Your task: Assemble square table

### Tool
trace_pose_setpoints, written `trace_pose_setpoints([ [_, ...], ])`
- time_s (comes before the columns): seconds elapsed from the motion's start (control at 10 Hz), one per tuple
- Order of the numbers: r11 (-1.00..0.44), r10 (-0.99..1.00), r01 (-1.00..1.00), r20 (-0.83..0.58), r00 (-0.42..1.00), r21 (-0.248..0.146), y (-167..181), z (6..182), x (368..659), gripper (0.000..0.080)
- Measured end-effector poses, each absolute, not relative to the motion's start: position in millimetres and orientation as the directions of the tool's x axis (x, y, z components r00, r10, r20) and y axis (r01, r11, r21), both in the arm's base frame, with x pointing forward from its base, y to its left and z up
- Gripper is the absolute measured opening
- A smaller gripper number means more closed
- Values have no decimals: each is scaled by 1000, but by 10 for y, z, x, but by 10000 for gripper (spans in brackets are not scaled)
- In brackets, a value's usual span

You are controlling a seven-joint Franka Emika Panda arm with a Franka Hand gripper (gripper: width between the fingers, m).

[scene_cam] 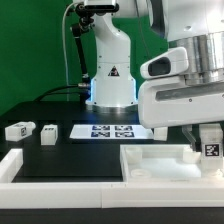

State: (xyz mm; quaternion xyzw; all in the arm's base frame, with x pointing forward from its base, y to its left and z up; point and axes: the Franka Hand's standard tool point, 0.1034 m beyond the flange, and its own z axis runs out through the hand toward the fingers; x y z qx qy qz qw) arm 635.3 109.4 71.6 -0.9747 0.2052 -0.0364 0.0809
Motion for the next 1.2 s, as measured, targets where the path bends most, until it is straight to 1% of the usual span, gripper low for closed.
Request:
trace_pose_setpoints([
  [0.2,-747,-656,-645,17,755,-158,1064,716,6372,288],
  [0.3,-699,-707,-696,8,707,-164,1052,715,6379,288],
  [0.5,-493,-863,-853,-31,504,-170,1022,708,6343,288],
  [0.8,-272,-959,-951,-45,281,-149,1077,719,6285,289],
  [0.9,-204,-975,-969,-57,214,-141,1112,697,6259,289],
  [1.1,-146,-985,-980,-69,156,-137,1114,689,6254,289],
  [1.2,-170,-981,-976,-65,181,-139,1113,689,6254,289],
])
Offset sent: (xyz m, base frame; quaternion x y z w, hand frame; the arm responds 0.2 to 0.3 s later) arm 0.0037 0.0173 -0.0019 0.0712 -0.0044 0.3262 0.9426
